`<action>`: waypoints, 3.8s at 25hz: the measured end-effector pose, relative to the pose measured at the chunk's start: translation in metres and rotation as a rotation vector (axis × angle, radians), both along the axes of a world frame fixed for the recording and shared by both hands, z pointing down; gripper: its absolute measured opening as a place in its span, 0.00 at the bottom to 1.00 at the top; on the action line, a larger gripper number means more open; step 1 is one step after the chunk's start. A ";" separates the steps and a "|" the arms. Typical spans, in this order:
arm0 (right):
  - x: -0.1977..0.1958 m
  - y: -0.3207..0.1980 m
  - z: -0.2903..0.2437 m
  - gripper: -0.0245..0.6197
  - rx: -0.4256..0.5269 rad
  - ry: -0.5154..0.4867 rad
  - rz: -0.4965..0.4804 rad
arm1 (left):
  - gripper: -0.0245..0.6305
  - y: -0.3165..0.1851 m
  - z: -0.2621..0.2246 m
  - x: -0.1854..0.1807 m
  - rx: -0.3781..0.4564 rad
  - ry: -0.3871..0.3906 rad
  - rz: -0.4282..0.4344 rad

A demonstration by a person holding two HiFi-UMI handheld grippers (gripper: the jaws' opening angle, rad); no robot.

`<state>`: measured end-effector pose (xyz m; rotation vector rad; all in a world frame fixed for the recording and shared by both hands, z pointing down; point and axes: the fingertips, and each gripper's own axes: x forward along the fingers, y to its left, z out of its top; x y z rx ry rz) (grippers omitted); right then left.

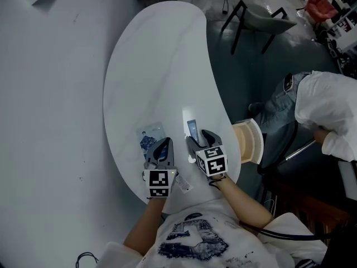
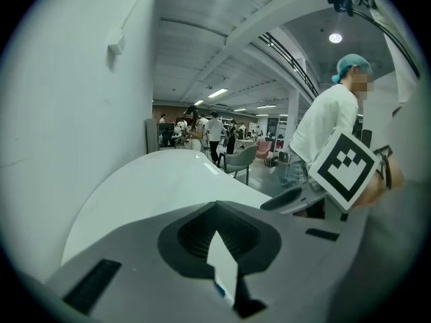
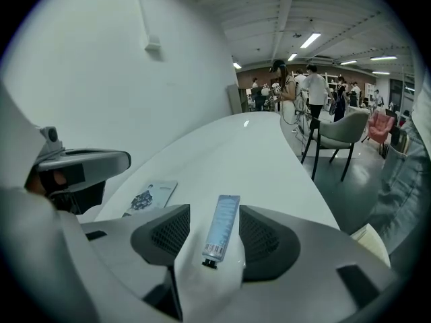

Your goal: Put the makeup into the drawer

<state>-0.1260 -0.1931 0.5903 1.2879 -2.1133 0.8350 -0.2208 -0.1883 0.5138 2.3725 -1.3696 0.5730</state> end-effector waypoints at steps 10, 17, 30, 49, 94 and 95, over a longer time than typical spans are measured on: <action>-0.003 -0.002 0.032 0.39 -0.065 0.052 -0.008 | 0.11 -0.009 0.014 -0.003 -0.028 0.002 -0.008; -0.005 0.004 0.047 0.34 -0.097 0.122 -0.025 | 0.11 -0.008 0.013 -0.005 -0.034 0.011 -0.019; -0.001 0.006 0.043 0.25 -0.083 0.196 -0.050 | 0.11 -0.001 0.001 -0.017 -0.013 0.021 -0.047; 0.023 0.058 -0.012 0.25 -0.003 0.110 0.081 | 0.11 0.036 -0.038 0.010 0.073 0.018 0.051; 0.242 0.106 -0.047 0.25 0.059 0.040 0.239 | 0.11 0.067 -0.038 0.216 0.076 -0.032 0.193; 0.247 0.106 -0.045 0.25 0.055 0.040 0.237 | 0.11 0.066 -0.035 0.220 0.073 -0.034 0.191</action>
